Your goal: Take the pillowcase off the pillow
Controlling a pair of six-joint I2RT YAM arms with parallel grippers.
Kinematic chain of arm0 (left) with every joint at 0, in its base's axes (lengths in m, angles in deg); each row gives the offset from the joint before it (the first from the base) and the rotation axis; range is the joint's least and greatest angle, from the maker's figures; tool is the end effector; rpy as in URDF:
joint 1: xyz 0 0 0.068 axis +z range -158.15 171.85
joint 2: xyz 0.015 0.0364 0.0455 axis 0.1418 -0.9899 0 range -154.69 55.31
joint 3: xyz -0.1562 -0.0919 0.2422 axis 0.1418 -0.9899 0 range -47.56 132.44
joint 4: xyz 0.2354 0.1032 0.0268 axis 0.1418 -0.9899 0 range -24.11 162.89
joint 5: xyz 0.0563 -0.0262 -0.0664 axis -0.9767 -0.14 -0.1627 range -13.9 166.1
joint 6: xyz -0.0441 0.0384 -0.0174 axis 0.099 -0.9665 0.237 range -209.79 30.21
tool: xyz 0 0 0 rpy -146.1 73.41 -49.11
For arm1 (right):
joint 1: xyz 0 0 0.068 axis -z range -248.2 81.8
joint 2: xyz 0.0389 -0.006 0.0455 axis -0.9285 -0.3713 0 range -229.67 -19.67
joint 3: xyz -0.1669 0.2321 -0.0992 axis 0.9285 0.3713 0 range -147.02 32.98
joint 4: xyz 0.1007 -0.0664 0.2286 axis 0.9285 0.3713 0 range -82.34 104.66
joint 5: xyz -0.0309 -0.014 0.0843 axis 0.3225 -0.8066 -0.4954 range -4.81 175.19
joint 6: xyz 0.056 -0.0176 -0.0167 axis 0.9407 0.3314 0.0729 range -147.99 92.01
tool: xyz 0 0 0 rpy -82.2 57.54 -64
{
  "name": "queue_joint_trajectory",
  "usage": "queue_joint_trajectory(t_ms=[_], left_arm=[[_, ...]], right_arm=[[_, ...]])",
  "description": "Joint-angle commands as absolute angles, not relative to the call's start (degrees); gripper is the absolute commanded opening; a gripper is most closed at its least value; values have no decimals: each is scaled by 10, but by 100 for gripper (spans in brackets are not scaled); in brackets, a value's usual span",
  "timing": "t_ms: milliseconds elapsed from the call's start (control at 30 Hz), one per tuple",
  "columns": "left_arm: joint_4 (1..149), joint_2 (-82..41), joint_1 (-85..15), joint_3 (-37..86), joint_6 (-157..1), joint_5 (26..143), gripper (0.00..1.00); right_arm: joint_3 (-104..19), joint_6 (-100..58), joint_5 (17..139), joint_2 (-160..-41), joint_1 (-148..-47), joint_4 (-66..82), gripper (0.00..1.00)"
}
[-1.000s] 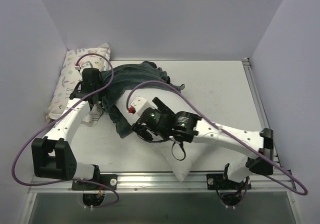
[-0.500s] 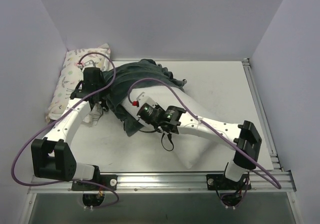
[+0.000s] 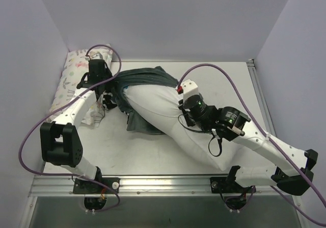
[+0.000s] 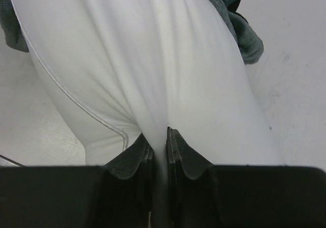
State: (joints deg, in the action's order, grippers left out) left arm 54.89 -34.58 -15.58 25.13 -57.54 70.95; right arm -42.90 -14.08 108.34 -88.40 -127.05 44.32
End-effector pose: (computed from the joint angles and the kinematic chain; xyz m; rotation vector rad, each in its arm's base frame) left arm 0.3631 -0.0433 0.3250 -0.5224 2.1344 -0.2935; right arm 0.1428 0.2016 0.4205 -0.5562 1.9848 0.3703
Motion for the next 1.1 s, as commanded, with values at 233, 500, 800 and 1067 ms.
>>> queue_joint_trajectory(t_ms=[233, 500, 800, 1067], left_arm=[[597, -437, -121, 311, -605, 624, 0], [580, -486, -120, 342, -590, 638, 0], [573, -493, -119, 336, -572, 655, 0], [576, -470, -125, 281, -544, 659, 0]], right_arm=[[-546, -138, 1096, -812, -1206, 563, 0], [-588, -137, 1090, -788, -1201, 574, 0], [-662, -138, 1116, -815, -1184, 571, 0], [-809, -151, 1092, -892, -1131, 551, 0]])
